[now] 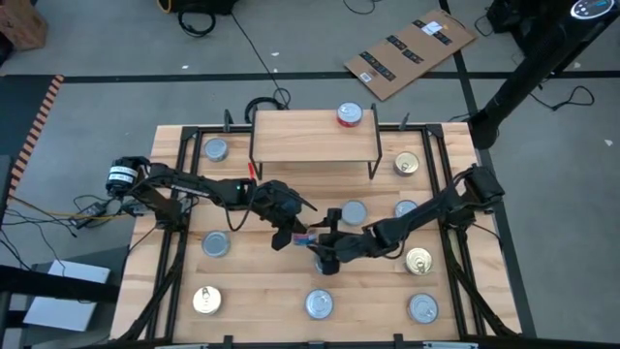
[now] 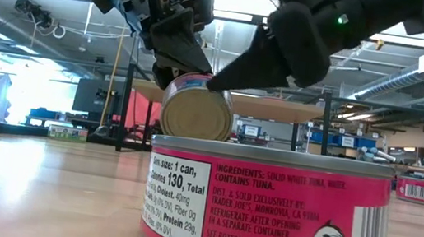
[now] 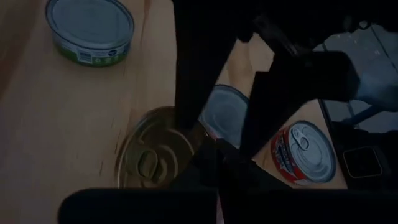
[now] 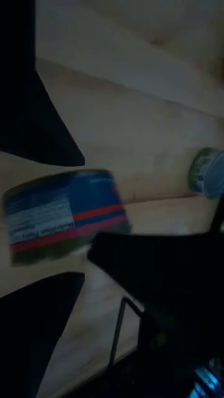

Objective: Stack canned seafood by type on shelf
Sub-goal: Put the blue pink tuna can on the shelf

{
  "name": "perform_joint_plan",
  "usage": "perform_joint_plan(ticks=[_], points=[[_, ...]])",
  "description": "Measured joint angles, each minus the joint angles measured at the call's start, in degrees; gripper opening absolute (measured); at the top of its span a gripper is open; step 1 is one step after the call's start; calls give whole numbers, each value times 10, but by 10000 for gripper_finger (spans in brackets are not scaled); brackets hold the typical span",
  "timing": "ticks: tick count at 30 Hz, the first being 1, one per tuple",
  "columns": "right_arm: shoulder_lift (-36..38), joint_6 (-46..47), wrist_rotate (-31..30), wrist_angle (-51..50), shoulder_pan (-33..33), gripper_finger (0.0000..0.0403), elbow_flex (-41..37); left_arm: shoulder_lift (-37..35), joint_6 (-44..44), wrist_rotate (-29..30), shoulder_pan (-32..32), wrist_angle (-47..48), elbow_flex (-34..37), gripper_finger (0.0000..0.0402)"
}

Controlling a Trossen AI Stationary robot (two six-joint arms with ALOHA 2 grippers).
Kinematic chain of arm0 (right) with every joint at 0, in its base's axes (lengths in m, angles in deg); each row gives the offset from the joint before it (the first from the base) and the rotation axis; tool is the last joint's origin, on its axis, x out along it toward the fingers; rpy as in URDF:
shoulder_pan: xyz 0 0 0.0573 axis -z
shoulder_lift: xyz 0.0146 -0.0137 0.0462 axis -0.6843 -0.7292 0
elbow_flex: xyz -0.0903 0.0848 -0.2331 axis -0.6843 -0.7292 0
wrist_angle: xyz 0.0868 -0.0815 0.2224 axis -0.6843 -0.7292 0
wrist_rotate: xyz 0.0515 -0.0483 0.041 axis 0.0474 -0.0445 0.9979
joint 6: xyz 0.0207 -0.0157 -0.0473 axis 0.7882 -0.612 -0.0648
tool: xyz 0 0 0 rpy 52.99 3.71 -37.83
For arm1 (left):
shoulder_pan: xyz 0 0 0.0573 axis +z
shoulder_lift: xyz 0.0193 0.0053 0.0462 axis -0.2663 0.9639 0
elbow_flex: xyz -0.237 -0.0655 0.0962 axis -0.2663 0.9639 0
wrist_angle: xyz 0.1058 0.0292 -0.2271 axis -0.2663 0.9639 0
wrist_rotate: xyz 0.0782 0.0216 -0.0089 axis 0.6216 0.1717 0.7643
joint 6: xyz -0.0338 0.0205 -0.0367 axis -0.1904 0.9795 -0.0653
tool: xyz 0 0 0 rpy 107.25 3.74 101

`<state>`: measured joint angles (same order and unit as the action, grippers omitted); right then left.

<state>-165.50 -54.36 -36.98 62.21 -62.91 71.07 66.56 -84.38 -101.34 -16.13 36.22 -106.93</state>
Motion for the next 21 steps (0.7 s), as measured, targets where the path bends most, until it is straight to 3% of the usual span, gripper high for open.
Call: perform_joint_plan(ticks=[8,17,21], points=[[-33,-25,1,-29,3,290,27,0,2,0,0,-4,0,0],[-33,-33,9,-31,11,205,28,0,2,0,0,-8,0,0],[-33,-41,16,-32,12,200,28,0,2,0,0,-12,0,2]])
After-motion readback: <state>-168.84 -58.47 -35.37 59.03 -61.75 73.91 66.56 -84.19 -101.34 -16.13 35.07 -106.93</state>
